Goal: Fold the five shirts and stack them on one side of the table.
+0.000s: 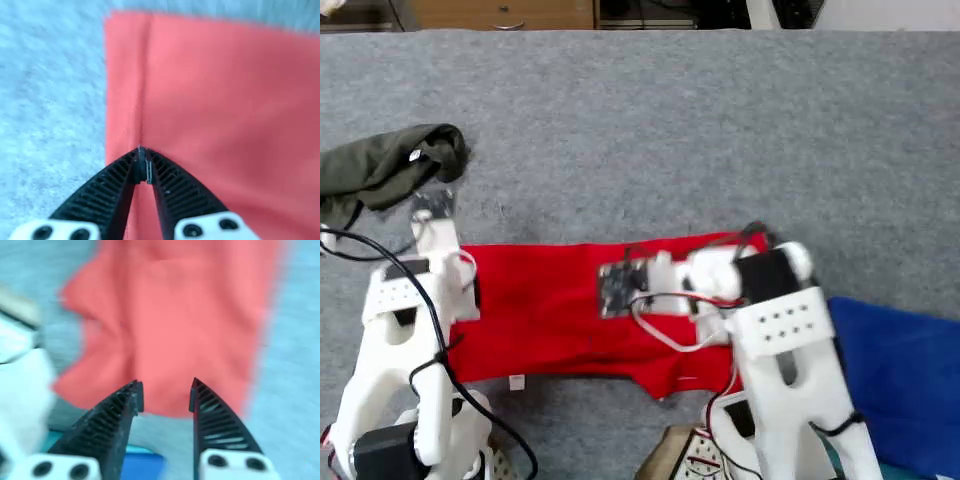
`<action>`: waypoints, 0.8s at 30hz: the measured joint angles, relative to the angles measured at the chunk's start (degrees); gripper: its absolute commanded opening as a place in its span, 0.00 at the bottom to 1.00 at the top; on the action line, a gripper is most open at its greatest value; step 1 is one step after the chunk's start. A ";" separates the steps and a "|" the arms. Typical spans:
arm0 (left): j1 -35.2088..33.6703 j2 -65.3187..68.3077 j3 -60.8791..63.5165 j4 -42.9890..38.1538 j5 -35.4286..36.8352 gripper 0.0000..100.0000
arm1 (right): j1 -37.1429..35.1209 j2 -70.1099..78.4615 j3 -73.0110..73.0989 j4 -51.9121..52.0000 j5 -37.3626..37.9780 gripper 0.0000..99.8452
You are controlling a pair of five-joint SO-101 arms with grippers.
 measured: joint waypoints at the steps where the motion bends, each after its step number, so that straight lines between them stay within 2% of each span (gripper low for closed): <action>1: 0.00 0.18 -3.08 1.76 1.41 0.02 | 1.67 1.58 -1.76 -1.05 0.00 0.16; 4: 0.00 0.18 -12.57 5.71 5.10 0.02 | 6.77 8.88 -5.89 -5.80 0.00 0.16; 8: 0.00 2.81 -23.56 7.12 7.03 0.03 | 13.10 23.21 -13.54 -10.73 -0.62 0.16; 12: 0.00 12.31 -31.47 7.47 7.03 0.14 | 17.41 38.42 -24.62 -11.43 -2.20 0.16; 18: 0.00 32.62 -43.87 13.63 7.03 0.17 | 18.11 55.82 -36.31 -9.23 -2.99 0.16; 24: 0.00 47.47 -58.81 21.45 6.95 0.17 | 18.11 65.49 -39.65 -9.23 -2.99 0.16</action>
